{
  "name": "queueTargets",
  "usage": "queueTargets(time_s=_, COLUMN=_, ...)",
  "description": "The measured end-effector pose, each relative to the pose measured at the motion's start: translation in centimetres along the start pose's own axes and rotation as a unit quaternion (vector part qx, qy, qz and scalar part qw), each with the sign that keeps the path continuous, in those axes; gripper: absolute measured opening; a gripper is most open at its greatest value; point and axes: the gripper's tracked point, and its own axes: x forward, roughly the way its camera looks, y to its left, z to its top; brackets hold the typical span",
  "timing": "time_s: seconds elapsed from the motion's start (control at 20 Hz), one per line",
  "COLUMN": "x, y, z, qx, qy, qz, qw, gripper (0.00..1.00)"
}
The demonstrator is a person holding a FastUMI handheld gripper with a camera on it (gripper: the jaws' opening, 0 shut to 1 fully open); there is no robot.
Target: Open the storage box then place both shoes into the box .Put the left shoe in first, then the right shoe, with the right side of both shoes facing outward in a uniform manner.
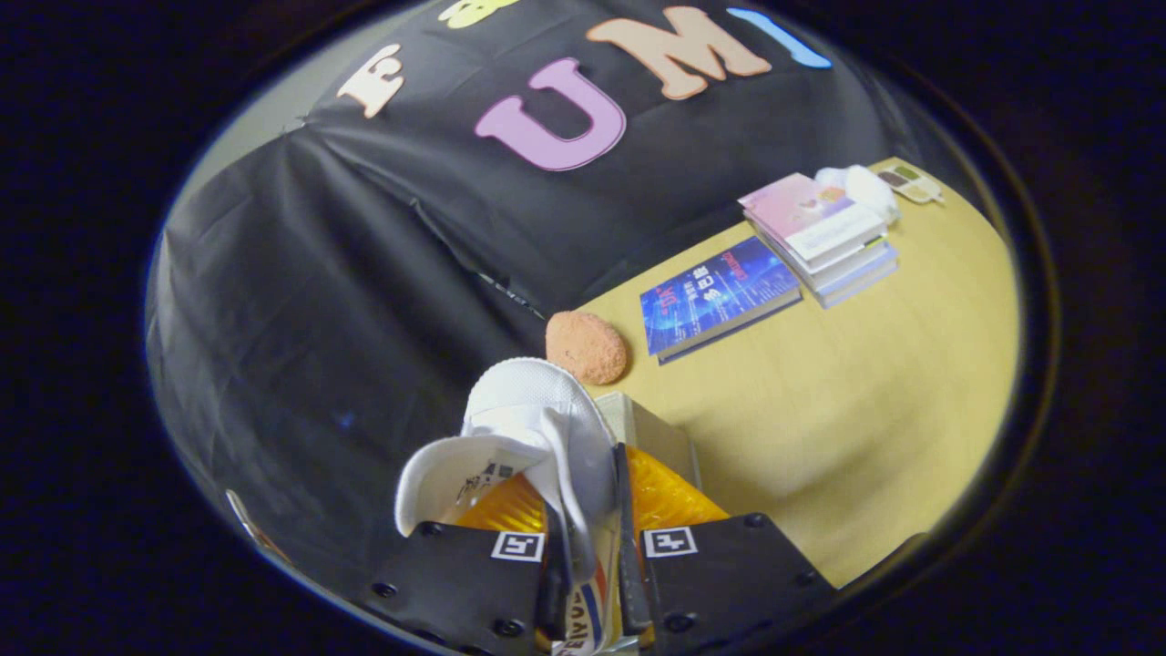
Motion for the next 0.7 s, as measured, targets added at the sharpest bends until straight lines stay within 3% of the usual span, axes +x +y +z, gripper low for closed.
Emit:
queueTargets(time_s=0.3, x=3.4, y=0.7, z=-2.5, qx=-0.15, qy=-0.046, qz=-0.092, qw=0.983, gripper=0.25)
queueTargets(time_s=0.55, x=4.6, y=-0.8, z=-3.7, qx=-0.176, qy=-0.038, qz=-0.141, qw=0.974, gripper=0.35)
queueTargets(time_s=0.7, x=4.9, y=-0.6, z=-4.1, qx=-0.165, qy=-0.023, qz=-0.135, qw=0.977, gripper=0.46)
